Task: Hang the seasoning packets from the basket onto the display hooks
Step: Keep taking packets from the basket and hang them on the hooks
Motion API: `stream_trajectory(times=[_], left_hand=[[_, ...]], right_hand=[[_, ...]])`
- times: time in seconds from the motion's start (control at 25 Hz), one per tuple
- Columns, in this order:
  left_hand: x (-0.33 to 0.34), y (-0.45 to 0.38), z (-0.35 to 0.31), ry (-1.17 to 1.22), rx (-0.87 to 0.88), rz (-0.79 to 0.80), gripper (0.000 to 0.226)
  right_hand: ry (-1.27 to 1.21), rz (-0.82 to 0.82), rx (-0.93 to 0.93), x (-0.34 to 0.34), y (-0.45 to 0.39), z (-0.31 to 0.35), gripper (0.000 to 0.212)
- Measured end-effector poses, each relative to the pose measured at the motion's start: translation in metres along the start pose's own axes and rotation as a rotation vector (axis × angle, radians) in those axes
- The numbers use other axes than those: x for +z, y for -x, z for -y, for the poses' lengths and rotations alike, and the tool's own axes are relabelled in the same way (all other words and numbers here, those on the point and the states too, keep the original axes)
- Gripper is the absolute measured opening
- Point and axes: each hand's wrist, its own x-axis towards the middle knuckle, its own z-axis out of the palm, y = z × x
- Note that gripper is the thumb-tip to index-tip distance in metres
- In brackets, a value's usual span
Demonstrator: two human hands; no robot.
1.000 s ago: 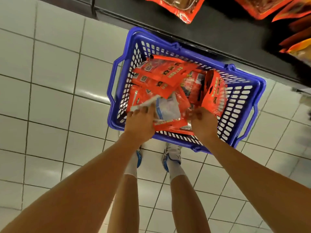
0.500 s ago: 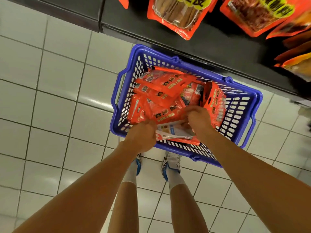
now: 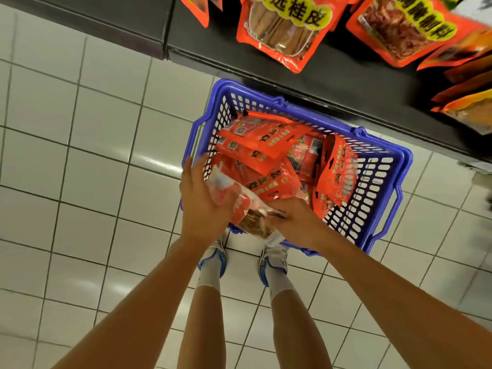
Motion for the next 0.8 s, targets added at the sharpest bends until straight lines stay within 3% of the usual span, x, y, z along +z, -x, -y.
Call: stream_trajectory(times=[0.08,0.16,0.24,0.32,0.4,0.48,0.56,0.6,0.68,0.8], left_hand=[[-0.006,0.011,-0.007,0.487,-0.300,-0.064,0.075],[-0.009,0.019,-0.006,0.797,-0.505,0.074,0.059],[-0.017,0.021,-0.003,0.937,-0.602,0.134,0.050],[-0.024,0.017,0.002,0.949,-0.585,0.135,0.048],[-0.035,0.006,0.002,0.892,-0.533,0.152,0.042],[-0.046,-0.006,0.003,0.794,-0.494,0.163,0.039],[-0.056,-0.016,0.004,0.723,-0.450,0.169,0.037],[-0.060,-0.021,0.006,0.689,-0.412,0.170,0.036],[-0.068,-0.028,0.004,0.615,-0.328,0.159,0.041],[-0.081,-0.035,-0.009,0.478,-0.243,0.123,0.043]], right_hand=[[-0.286,-0.038,0.071,-0.004,0.004,0.009,0.034],[-0.421,-0.029,0.112,-0.007,0.003,0.023,0.017],[-0.540,-0.001,0.148,-0.011,-0.001,0.037,0.019],[-0.550,-0.093,0.135,-0.017,-0.009,0.047,0.026],[-0.222,-0.432,0.054,-0.024,-0.023,0.050,0.020],[0.247,-0.699,0.021,-0.037,-0.041,0.047,0.040],[0.536,-0.611,0.091,-0.053,-0.064,0.042,0.067],[0.651,-0.531,0.121,-0.060,-0.073,0.040,0.069],[0.815,-0.455,0.073,-0.070,-0.081,0.037,0.052],[0.827,-0.391,-0.194,-0.077,-0.066,0.052,0.024]])
